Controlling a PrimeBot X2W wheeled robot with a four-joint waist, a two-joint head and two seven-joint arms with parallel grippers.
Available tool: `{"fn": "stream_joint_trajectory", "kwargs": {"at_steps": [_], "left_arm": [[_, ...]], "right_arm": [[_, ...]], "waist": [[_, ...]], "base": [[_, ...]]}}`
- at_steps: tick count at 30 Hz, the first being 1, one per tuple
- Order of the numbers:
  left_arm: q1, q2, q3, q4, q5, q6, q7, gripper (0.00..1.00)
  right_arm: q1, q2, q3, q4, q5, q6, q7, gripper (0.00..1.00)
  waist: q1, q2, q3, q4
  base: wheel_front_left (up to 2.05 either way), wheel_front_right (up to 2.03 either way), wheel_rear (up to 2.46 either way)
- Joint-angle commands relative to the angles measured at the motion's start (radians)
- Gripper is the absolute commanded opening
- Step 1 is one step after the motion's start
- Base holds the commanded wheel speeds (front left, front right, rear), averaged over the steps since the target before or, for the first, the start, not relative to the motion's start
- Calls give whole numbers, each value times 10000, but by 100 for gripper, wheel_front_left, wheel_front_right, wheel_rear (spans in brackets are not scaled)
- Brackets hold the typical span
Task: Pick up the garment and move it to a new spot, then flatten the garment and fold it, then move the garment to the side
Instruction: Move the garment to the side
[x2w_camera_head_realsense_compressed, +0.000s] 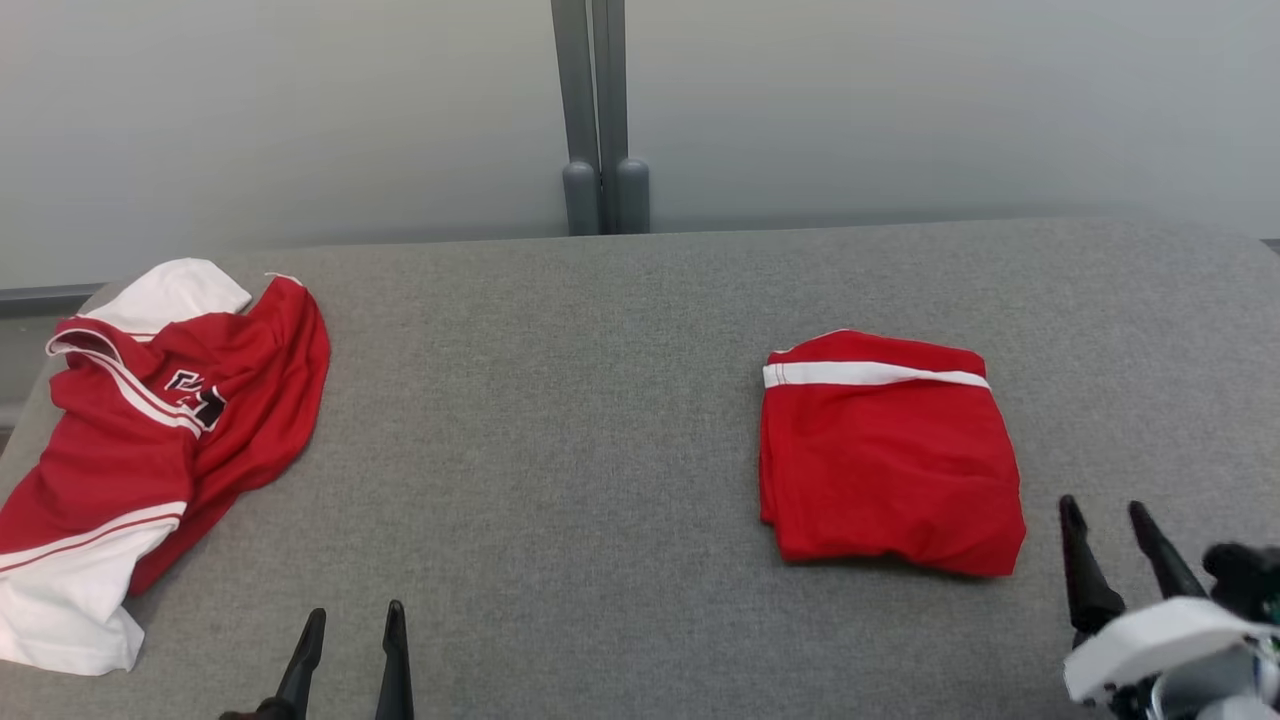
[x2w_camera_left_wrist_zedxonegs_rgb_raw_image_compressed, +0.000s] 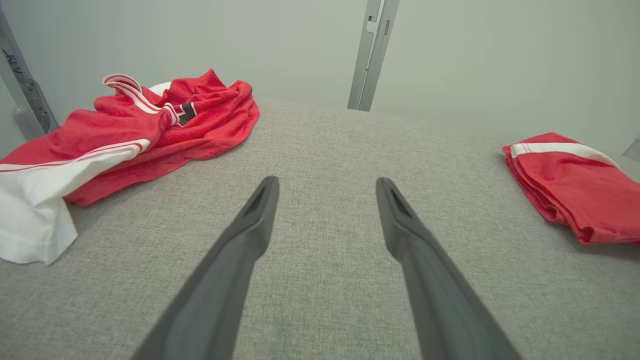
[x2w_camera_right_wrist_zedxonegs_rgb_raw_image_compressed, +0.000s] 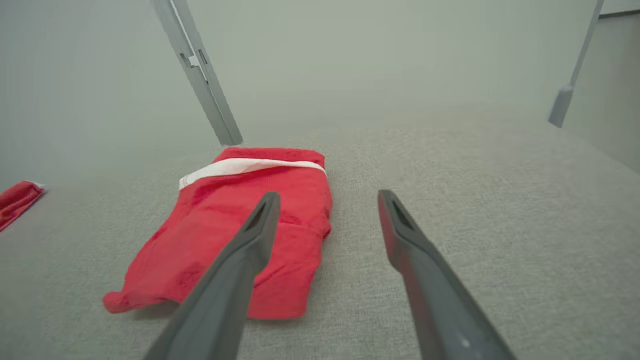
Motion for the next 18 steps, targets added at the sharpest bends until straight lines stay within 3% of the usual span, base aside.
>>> {"fn": "stream_joint_trajectory", "kwargs": {"at_steps": [1, 4, 7, 15, 16, 17, 18], "left_arm": [[-312, 15, -33, -54, 34, -51, -30, 100], [-528, 15, -186, -39, -27, -55, -30, 100], [-789, 15, -404, 49, -83, -58, -30, 100], [-1261, 15, -609, 169, -223, 31, -30, 100], [-1281, 15, -606, 146, -239, 57, -30, 100], [-1280, 15, -590, 119, -243, 73, -30, 100], [-1261, 17, -551, 89, -273, 118, -30, 100]], "right_arm": [[-699, -241, 216, 262, 581, 0, 922, 100], [-1760, -350, 320, 904, 1706, 0, 3080, 100], [-2829, -468, 101, 1803, 1830, -1, 4737, 100], [-4552, 230, -559, 3948, 1686, 0, 6261, 100], [-4684, 254, -573, 4102, 1622, 0, 6265, 80], [-4783, 266, -629, 4203, 1590, 0, 6241, 0], [-4933, 285, -640, 4253, 1607, -1, 6256, 0]], "waist": [[0, 0, 354, 31], [0, 0, 804, 110], [0, 0, 1155, 313], [0, 0, 1709, 779], [0, 0, 1755, 772], [0, 0, 1785, 748], [0, 0, 1839, 679]], "base": [[0, 0, 0], [0, 0, 0], [0, 0, 0], [0, 0, 0], [0, 0, 0], [0, 0, 0], [0, 0, 0]]}}
